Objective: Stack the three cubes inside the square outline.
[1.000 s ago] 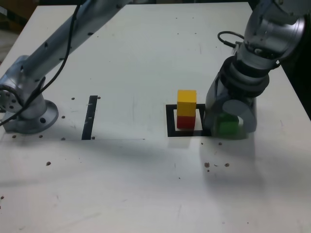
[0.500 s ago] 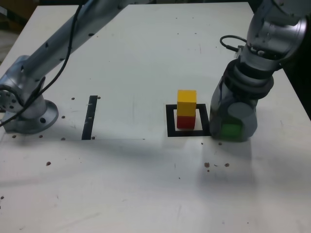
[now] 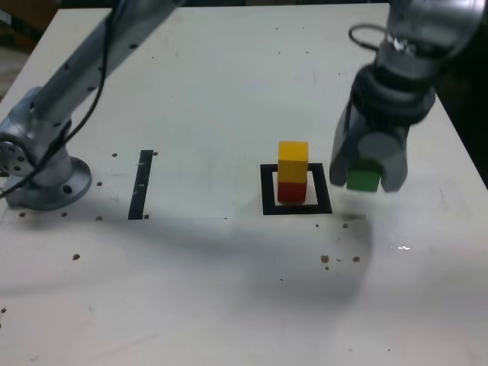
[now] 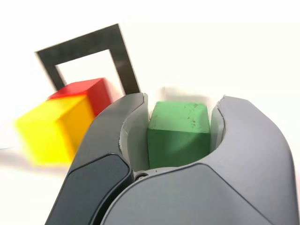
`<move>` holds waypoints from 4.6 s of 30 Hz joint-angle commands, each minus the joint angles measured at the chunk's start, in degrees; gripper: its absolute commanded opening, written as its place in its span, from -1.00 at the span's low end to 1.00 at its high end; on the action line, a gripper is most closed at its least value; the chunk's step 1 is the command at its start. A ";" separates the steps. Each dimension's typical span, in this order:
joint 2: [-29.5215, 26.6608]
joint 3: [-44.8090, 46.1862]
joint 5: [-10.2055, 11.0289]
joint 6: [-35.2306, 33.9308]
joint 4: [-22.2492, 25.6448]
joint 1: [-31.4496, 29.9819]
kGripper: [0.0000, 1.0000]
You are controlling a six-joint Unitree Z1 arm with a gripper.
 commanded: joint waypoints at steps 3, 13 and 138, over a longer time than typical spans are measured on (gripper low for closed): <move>-7.33 0.54 0.76 0.27 2.90 -0.75 -0.66; -16.02 9.33 0.74 0.26 3.73 0.24 -0.66; -45.80 62.15 -3.11 -5.49 -11.81 2.55 0.99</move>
